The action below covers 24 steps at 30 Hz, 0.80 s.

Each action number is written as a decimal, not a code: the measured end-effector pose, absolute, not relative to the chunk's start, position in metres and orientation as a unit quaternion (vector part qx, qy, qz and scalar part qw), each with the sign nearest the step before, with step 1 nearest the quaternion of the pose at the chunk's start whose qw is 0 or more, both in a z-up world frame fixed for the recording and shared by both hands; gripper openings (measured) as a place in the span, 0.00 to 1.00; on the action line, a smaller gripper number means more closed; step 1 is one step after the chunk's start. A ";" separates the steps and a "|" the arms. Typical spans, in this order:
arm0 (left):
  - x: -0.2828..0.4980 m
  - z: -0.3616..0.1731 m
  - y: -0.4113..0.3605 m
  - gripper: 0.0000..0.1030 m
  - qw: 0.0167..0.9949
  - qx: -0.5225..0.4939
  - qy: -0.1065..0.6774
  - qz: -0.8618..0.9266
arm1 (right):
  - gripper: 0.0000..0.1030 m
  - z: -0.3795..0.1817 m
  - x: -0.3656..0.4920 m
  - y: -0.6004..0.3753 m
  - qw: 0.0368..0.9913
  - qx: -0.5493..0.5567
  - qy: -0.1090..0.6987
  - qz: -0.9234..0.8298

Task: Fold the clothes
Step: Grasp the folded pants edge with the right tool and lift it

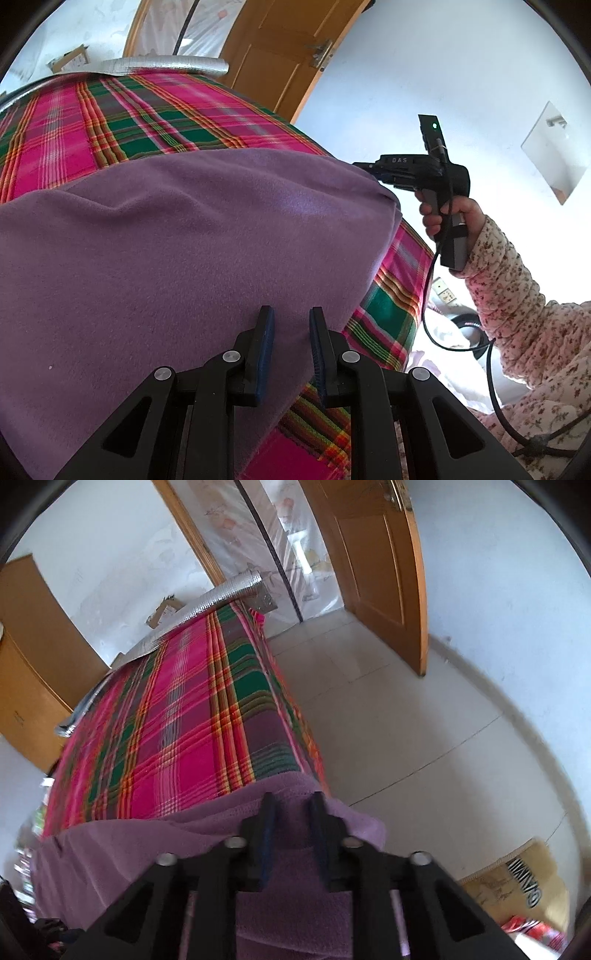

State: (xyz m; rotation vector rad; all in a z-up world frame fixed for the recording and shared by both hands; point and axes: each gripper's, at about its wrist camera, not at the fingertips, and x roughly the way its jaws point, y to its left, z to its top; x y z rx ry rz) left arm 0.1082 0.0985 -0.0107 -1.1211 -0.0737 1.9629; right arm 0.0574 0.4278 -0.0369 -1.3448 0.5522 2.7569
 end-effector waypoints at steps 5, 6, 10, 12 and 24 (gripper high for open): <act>0.108 -0.011 0.099 0.19 0.423 -0.449 -0.031 0.787 | 0.03 -0.024 0.061 0.425 0.036 -0.400 0.153 0.903; 0.108 -0.011 0.099 0.19 0.423 -0.448 -0.031 0.787 | 0.03 -0.021 0.062 0.425 0.037 -0.395 0.153 0.905; 0.108 -0.011 0.098 0.19 0.423 -0.448 -0.033 0.787 | 0.03 -0.019 0.050 0.423 0.042 -0.395 0.143 0.907; 0.107 -0.011 0.098 0.19 0.423 -0.448 -0.034 0.787 | 0.04 -0.023 0.045 0.422 0.048 -0.403 0.140 0.903; 0.108 -0.011 0.095 0.19 0.424 -0.447 -0.035 0.787 | 0.07 -0.020 0.077 0.453 0.087 -0.395 0.196 0.893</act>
